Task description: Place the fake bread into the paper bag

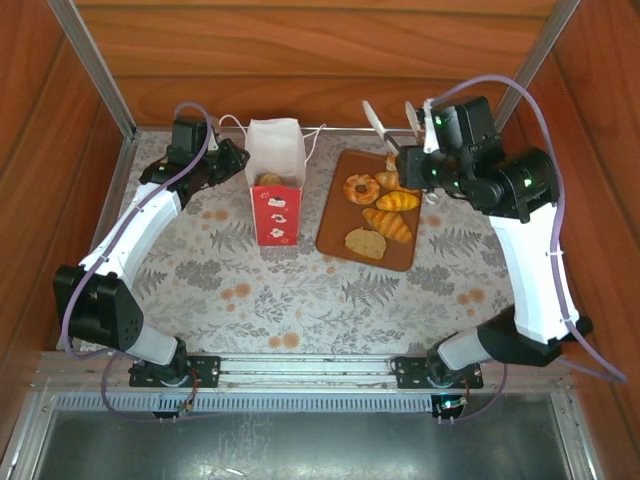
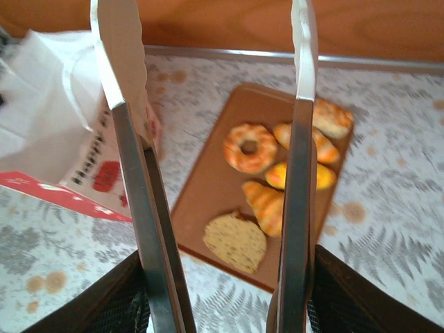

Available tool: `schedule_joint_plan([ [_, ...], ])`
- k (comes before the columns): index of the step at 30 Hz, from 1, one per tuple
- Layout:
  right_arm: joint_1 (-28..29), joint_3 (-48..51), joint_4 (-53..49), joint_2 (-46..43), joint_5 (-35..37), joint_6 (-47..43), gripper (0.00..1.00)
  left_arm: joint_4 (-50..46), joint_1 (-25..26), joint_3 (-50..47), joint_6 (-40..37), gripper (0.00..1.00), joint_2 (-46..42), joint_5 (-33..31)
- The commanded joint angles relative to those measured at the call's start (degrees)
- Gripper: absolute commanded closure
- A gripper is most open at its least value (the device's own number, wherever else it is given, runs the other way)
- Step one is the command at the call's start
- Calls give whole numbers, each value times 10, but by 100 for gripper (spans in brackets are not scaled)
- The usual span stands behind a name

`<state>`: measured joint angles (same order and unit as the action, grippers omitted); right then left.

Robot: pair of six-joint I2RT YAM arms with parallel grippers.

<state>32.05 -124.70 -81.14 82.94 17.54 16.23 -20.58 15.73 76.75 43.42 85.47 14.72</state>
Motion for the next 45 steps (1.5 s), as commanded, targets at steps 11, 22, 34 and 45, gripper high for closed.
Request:
schedule_joint_plan([
  [11,-109,209,25,-3,-74,-57,40,-2,-14,10,-17,41,-25,11],
  [22,-130,120,6,165,-119,-71,43,-2,-36,-42,-23,31,-90,-11],
  [34,-142,-22,-71,326,-134,-77,45,-12,-55,-63,-31,27,-126,-13],
  [45,-155,-33,-74,376,-147,-76,48,-13,-65,-54,-39,25,-118,-11],
])
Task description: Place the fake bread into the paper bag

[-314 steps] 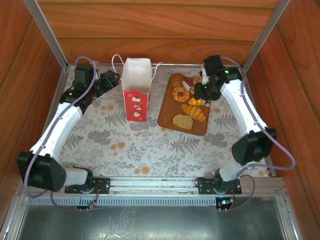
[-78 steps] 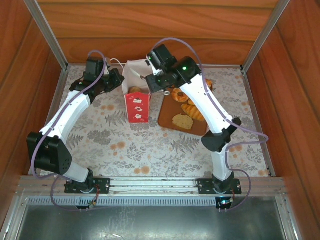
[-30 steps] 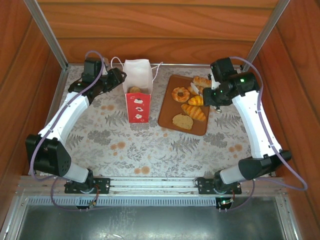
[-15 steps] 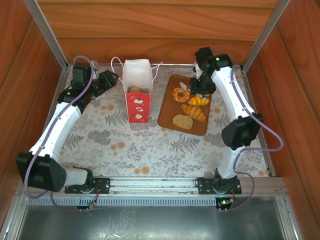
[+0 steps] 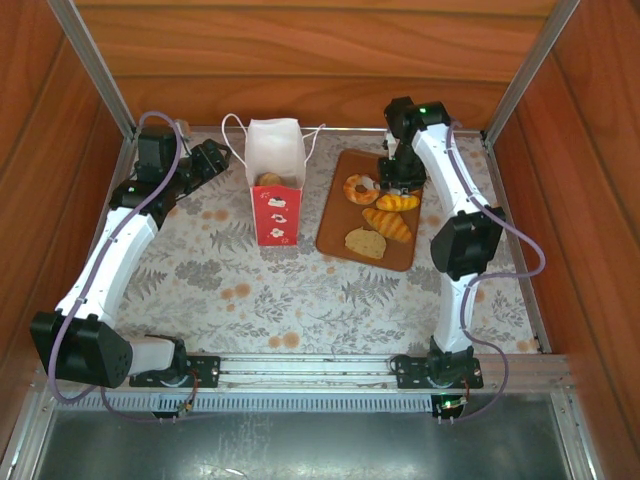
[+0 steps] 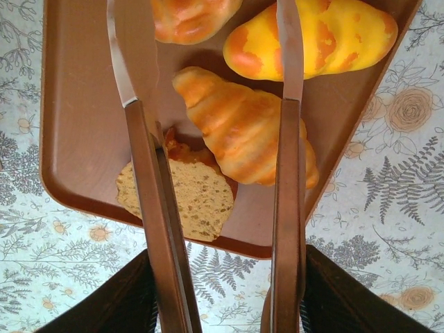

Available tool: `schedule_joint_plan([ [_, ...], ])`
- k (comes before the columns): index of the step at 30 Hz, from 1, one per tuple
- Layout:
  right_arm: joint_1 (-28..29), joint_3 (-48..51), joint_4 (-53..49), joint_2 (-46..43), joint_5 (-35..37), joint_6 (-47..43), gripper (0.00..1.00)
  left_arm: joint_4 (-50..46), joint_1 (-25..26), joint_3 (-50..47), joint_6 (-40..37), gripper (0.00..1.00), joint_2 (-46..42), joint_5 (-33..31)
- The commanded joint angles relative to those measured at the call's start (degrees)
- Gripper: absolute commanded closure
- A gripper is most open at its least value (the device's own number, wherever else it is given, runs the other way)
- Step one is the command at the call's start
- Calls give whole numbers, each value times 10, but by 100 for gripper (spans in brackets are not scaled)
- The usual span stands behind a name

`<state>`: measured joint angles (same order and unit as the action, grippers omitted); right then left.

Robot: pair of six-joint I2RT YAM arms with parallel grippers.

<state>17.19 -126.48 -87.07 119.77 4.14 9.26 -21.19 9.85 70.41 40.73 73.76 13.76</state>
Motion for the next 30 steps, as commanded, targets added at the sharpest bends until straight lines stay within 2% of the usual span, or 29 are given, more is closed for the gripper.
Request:
schedule_joint_plan([
  [1,-7,-15,-12,11,-14,-6,48,-7,-5,10,-12,25,1,-1],
  [10,-11,-24,7,41,-10,-2,52,-7,-8,18,-16,25,13,-1],
  [30,-14,-71,12,114,-23,2,53,-7,-18,39,-21,25,45,6],
])
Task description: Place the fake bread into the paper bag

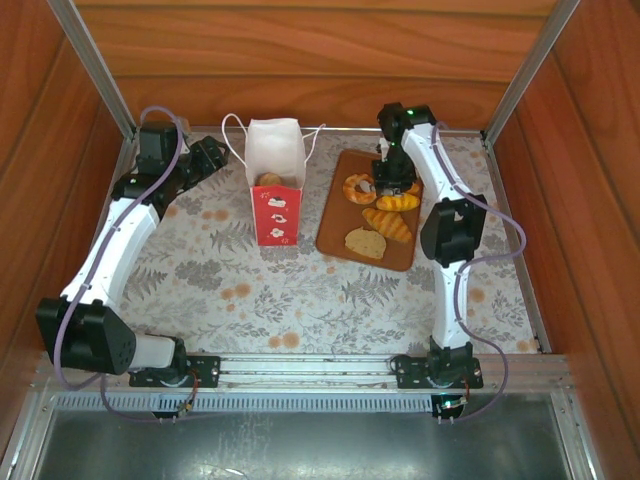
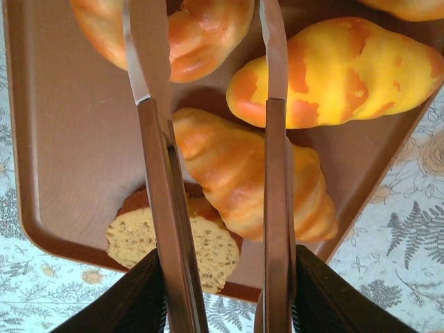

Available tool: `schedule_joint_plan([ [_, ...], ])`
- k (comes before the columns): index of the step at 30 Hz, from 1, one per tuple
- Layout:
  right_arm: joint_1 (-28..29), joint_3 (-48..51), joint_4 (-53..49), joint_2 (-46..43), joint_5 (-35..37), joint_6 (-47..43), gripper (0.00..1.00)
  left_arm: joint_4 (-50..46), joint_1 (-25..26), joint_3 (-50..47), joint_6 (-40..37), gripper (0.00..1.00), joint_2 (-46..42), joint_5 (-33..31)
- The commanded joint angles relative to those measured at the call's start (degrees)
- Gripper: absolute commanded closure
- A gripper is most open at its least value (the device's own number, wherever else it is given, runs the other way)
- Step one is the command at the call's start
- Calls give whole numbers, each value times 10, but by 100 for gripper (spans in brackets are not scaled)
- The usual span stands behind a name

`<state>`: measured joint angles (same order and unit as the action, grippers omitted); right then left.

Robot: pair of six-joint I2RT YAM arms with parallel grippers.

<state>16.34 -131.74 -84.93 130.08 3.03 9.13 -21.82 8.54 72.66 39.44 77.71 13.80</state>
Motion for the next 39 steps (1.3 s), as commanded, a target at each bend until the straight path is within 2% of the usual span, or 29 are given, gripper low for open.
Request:
schedule_joint_plan([
  [1,-6,-21,-9,13,-12,4,53,-1,-6,18,-9,25,7,6],
  [11,-6,-38,-20,27,-17,1,55,-1,-12,19,-9,25,9,9],
  [20,-7,-36,-28,-5,-12,-2,62,-1,-12,15,-2,25,-11,9],
  [24,-6,-29,-36,-31,-7,-2,65,-1,-12,7,2,25,-32,8],
  [34,-3,33,-22,-145,1,1,66,-1,-9,-4,22,25,-96,12],
  [39,4,45,-38,-202,13,6,66,-1,10,-2,30,26,-105,8],
])
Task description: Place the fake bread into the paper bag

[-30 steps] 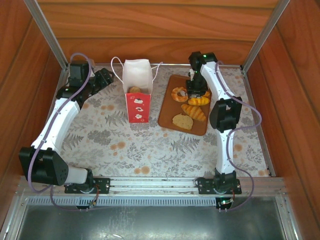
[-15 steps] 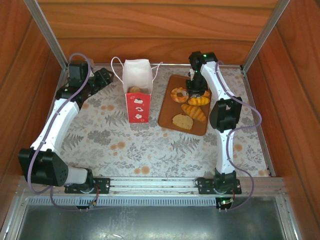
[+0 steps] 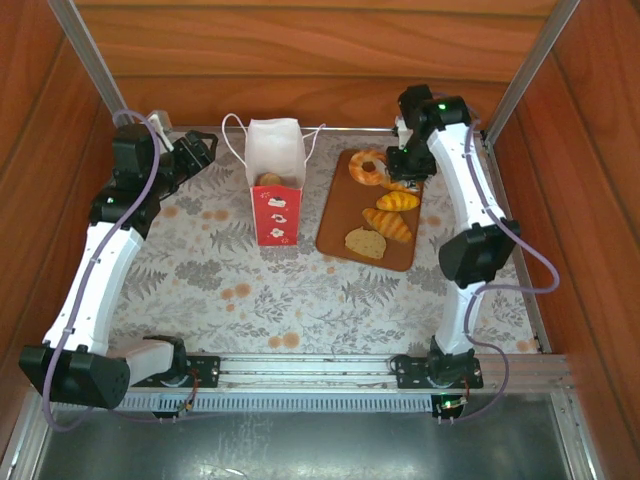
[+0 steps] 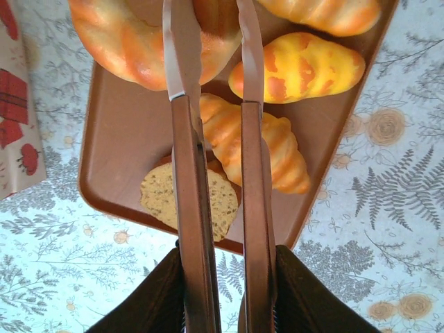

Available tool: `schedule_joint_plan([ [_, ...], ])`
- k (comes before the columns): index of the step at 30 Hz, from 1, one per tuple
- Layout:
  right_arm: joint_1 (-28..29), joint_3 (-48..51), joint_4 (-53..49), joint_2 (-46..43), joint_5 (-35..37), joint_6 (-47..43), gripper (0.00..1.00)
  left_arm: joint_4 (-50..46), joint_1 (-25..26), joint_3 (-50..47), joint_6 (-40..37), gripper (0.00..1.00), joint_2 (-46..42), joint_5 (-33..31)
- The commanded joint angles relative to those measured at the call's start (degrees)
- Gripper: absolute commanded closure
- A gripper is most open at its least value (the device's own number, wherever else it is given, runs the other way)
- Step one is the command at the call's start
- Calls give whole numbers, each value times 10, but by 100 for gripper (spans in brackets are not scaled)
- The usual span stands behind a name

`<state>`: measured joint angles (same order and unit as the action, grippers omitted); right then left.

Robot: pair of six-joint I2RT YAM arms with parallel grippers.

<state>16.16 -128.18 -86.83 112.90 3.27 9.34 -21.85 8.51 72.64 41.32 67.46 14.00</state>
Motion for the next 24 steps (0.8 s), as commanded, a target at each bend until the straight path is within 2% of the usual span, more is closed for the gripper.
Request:
schedule_joint_plan([
  [1,8,12,-23,-41,12,6,66,-1,16,-1,13,26,-1,5],
  [11,40,36,-69,-146,39,30,66,-2,64,-1,24,28,50,-20],
  [16,60,46,-82,-199,39,49,66,-2,76,9,25,30,87,-9],
  [24,92,30,-103,-232,56,63,66,-3,86,25,34,37,127,-2],
])
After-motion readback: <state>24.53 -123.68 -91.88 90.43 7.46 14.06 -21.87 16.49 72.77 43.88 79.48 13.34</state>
